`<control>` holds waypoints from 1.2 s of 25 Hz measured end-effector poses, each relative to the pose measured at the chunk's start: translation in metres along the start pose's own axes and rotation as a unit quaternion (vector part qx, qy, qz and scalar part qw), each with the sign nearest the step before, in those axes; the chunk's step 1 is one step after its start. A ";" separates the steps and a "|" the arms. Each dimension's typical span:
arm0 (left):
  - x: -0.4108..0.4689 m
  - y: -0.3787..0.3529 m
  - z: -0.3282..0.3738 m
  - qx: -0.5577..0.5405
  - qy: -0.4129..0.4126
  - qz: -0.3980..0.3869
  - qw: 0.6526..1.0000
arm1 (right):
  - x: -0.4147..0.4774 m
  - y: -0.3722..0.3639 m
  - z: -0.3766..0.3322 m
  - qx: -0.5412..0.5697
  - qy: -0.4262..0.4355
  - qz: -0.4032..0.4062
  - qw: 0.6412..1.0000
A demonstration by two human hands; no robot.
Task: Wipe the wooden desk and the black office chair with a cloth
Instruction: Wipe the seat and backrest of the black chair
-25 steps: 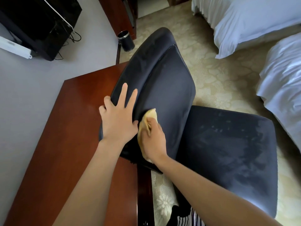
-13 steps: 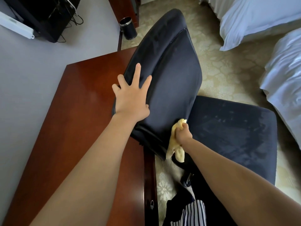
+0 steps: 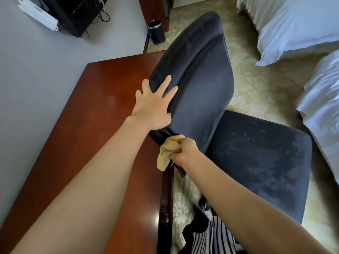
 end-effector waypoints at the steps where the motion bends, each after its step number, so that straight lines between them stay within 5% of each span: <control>1: -0.002 -0.001 -0.002 -0.029 0.013 -0.008 0.999 | -0.015 -0.012 -0.005 -0.009 0.000 -0.029 1.000; 5: 0.000 0.003 -0.002 -0.104 0.044 -0.023 0.993 | -0.054 -0.044 -0.023 -0.064 0.049 -0.146 0.986; 8: -0.004 0.004 0.001 -0.067 0.038 -0.015 0.997 | -0.054 -0.041 -0.031 -0.174 0.204 -0.156 0.951; 12: -0.009 0.004 0.008 0.044 0.009 0.009 0.999 | -0.061 -0.032 -0.048 -0.342 0.444 -0.111 0.821; 18: -0.017 0.000 0.012 0.120 -0.026 0.072 0.990 | -0.047 -0.031 -0.063 -0.451 0.554 -0.095 0.693; 30: -0.012 0.004 0.024 0.144 -0.017 0.104 0.984 | -0.012 -0.020 -0.074 -0.469 0.567 -0.095 0.671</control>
Point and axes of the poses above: each hand's wrist, its own x-axis towards the middle knuckle, its own y-axis out of the back of the hand, z = x × y, the point moved 9 cm from there along x, towards the middle knuckle, and after that the axes turned 9 degrees about z, right-handed, at the moved point
